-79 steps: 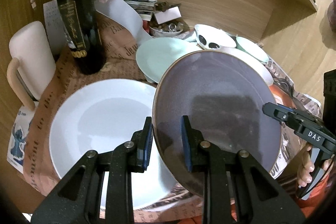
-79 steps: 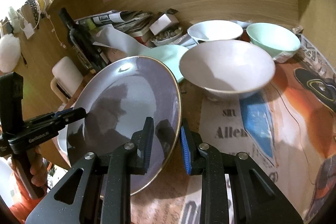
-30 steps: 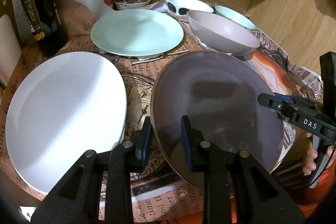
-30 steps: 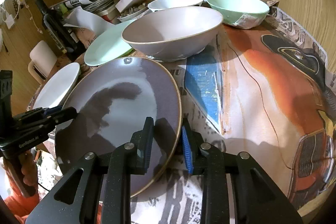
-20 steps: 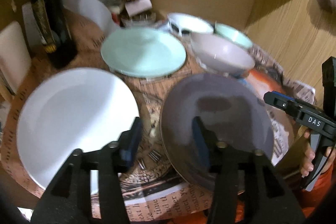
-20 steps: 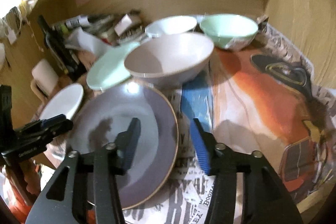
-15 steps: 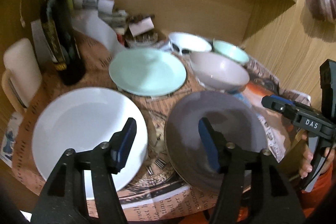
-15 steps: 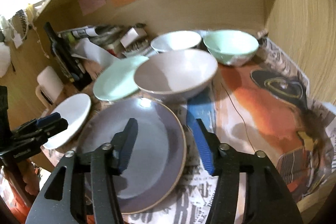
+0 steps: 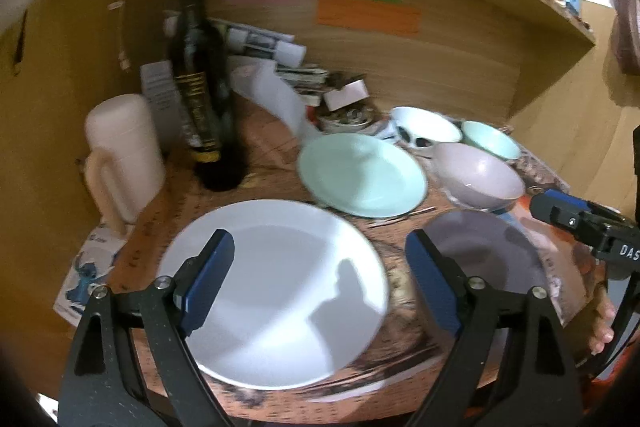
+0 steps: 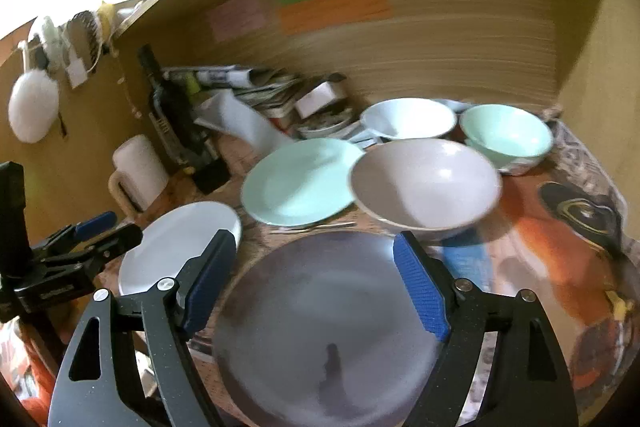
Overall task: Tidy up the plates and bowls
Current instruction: 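Reach the left gripper to the white plate and grasp its rim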
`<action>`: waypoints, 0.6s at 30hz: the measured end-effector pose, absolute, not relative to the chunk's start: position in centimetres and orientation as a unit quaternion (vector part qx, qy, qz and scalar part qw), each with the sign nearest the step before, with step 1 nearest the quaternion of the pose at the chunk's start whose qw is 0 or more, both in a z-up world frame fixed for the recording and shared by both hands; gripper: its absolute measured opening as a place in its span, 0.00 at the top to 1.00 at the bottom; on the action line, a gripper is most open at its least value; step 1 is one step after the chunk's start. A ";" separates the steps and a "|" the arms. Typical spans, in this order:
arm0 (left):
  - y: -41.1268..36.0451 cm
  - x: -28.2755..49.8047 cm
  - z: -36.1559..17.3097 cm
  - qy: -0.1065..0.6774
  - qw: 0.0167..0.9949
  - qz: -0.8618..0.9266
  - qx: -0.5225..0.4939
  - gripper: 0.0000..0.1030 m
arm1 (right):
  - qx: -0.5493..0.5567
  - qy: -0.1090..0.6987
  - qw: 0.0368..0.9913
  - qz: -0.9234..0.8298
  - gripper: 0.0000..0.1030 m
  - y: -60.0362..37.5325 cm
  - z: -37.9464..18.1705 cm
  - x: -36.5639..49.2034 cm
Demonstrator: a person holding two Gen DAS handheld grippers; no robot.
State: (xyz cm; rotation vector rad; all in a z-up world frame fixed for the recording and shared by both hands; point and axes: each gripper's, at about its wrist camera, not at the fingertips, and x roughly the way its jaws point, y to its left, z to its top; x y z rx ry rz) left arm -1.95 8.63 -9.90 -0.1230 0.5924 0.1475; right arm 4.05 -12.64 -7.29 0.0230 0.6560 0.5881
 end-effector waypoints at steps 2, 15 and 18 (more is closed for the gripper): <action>9.8 -2.2 -10.3 0.299 0.949 0.083 -0.063 0.14 | 0.003 0.321 0.901 0.290 0.23 -11.5 -7.5 4.1; 16.1 -2.8 -14.0 0.338 0.927 0.136 -0.083 0.14 | -0.052 0.370 0.868 0.325 0.23 -3.7 -9.7 5.5; 17.4 -2.8 -14.8 0.344 0.924 0.138 -0.096 0.14 | -0.064 0.389 0.859 0.326 0.23 -2.3 -10.5 5.9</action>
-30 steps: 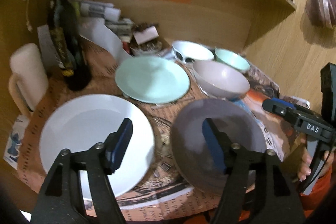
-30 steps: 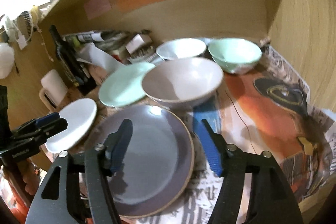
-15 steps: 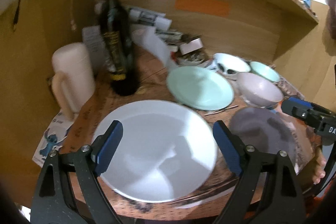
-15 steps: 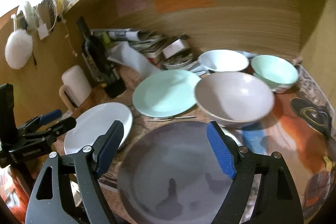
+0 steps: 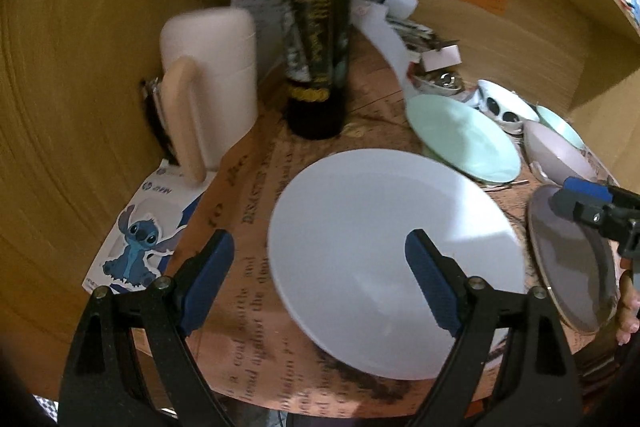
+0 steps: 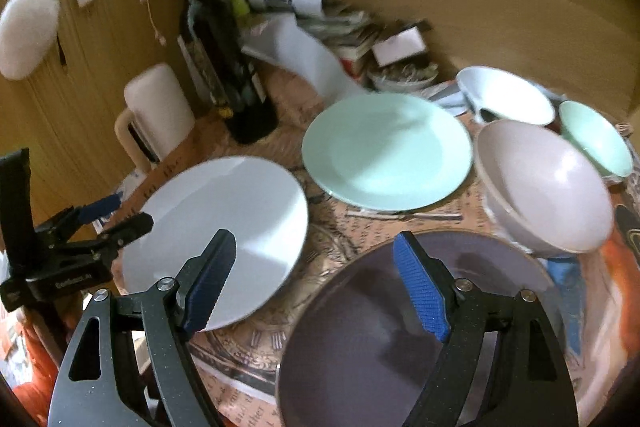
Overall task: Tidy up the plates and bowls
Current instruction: 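Reach the left gripper to the white plate and grasp its rim, then lift the white plate with the left gripper toward the dark grey plate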
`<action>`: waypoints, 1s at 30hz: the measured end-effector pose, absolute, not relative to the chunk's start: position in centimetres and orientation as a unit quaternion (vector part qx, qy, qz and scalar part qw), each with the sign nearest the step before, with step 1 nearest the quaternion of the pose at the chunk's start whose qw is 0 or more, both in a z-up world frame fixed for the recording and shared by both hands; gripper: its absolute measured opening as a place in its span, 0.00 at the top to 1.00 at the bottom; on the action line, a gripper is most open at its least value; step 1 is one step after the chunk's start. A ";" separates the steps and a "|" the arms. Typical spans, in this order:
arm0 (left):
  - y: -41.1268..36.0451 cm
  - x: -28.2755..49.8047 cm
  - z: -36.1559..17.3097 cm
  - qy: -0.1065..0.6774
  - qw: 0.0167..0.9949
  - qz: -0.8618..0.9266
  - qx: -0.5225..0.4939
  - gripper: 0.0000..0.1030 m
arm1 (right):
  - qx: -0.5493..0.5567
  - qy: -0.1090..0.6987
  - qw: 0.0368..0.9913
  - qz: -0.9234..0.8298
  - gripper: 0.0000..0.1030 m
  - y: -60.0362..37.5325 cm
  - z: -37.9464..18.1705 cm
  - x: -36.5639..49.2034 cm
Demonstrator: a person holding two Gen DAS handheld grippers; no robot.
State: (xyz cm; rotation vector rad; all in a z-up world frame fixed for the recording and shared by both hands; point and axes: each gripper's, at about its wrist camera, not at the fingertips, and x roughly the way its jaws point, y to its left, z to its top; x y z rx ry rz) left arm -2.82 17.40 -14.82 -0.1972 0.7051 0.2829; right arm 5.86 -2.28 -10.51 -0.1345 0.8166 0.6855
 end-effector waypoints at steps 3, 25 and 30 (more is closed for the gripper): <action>18.5 -2.8 -15.3 0.345 0.922 0.133 -0.111 0.14 | -0.073 0.411 0.848 0.327 0.24 -0.9 -11.4 6.3; 20.5 -2.1 -17.3 0.376 0.912 0.081 -0.142 0.74 | -0.104 0.473 0.819 0.308 0.75 2.4 -14.8 8.5; 20.2 -2.0 -17.3 0.376 0.912 0.077 -0.143 0.76 | -0.110 0.473 0.814 0.317 0.76 2.9 -15.1 8.1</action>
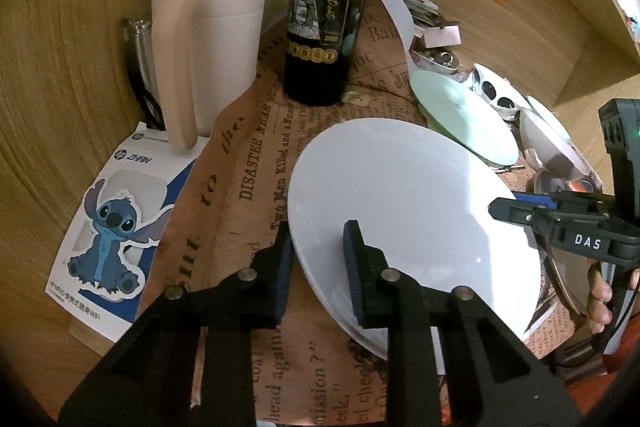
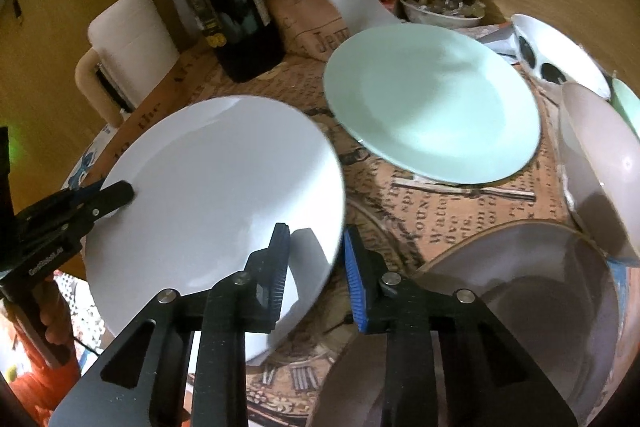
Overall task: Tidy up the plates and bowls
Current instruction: 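Lift the white plate with the left gripper toward the dark grey plate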
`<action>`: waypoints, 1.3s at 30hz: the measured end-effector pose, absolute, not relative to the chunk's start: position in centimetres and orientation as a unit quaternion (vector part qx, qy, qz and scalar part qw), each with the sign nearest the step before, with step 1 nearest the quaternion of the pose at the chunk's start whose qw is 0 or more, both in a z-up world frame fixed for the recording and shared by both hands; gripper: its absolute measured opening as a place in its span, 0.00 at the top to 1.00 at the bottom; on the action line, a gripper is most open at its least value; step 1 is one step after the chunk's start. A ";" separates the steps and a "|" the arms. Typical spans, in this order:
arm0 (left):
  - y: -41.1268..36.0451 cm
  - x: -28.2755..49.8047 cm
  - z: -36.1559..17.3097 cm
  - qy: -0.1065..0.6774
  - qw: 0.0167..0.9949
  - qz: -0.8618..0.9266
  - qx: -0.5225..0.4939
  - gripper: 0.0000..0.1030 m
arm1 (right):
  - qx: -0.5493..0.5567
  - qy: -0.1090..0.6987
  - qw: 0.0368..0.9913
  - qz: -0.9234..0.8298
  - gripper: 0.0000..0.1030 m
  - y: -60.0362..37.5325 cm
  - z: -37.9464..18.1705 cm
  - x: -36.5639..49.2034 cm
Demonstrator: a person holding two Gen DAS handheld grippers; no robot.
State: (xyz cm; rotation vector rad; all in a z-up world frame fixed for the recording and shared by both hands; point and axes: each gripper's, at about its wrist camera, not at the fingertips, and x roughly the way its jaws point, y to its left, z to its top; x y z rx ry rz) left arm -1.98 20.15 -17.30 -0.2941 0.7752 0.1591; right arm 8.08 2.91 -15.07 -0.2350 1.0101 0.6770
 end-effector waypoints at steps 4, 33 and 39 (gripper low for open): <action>20.2 -1.9 -17.3 0.377 0.912 0.078 -0.138 0.76 | -0.112 0.469 0.817 0.316 0.76 3.0 -15.1 7.9; 16.7 -1.4 -13.8 0.354 0.922 0.083 -0.134 0.76 | -0.067 0.422 0.847 0.316 0.76 -1.6 -11.3 7.0; 14.9 -0.8 -13.0 0.349 0.926 0.070 -0.128 0.76 | -0.057 0.412 0.856 0.307 0.76 -3.7 -10.6 6.9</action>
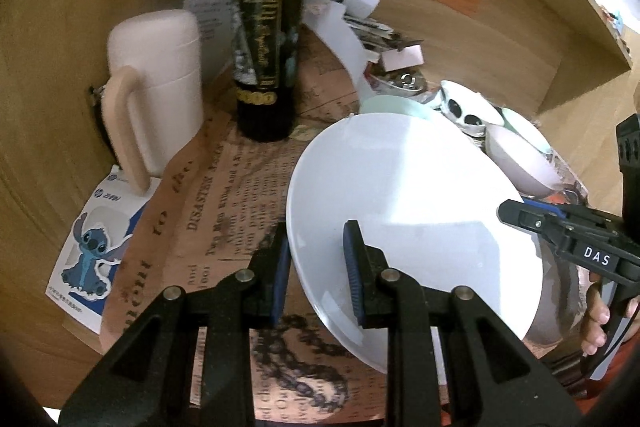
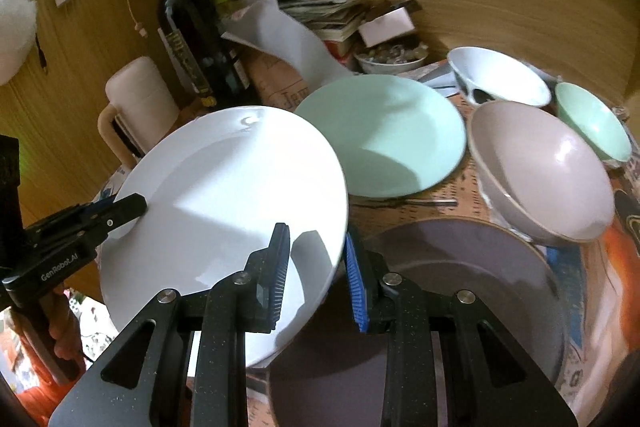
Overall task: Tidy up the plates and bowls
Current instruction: 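Lift the white plate with the left gripper toward the dark grey plate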
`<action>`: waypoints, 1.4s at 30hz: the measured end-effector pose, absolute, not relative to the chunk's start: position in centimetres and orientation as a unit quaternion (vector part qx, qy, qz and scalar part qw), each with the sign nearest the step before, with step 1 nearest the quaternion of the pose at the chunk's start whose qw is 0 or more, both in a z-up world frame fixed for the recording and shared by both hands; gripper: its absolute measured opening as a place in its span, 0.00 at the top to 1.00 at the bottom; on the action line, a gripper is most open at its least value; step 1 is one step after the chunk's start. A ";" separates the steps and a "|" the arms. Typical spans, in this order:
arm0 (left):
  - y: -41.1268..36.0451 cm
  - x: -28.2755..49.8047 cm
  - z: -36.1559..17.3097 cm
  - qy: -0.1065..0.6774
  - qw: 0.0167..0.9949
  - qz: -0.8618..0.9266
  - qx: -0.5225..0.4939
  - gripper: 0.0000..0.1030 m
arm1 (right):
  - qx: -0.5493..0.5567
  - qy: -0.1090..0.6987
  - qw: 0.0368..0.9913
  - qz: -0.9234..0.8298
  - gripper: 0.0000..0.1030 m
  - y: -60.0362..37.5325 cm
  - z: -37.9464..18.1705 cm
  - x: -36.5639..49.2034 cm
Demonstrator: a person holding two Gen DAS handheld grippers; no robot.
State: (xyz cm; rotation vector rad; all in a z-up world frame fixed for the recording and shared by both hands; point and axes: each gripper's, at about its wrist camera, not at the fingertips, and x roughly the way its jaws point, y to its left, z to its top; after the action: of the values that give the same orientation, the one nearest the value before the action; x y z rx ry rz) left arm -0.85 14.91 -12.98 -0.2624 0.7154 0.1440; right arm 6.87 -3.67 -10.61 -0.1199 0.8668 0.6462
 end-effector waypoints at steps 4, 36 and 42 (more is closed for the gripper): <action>13.7 -0.5 -12.6 0.347 0.927 0.061 -0.124 0.76 | -0.051 0.407 0.861 0.301 0.76 -5.1 -10.3 6.7; 4.8 1.0 -14.3 0.375 0.922 0.016 -0.095 0.76 | -0.026 0.417 0.870 0.263 0.76 -14.5 -11.0 5.7; 3.5 1.4 -14.9 0.384 0.919 0.011 -0.090 0.76 | -0.024 0.425 0.868 0.256 0.76 -15.8 -11.7 5.7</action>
State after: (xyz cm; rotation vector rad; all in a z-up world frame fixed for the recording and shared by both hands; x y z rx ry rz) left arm 1.35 3.49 -14.87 -0.1851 0.7895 0.0224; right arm 5.69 -15.78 -11.68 -0.0505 0.8903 0.5364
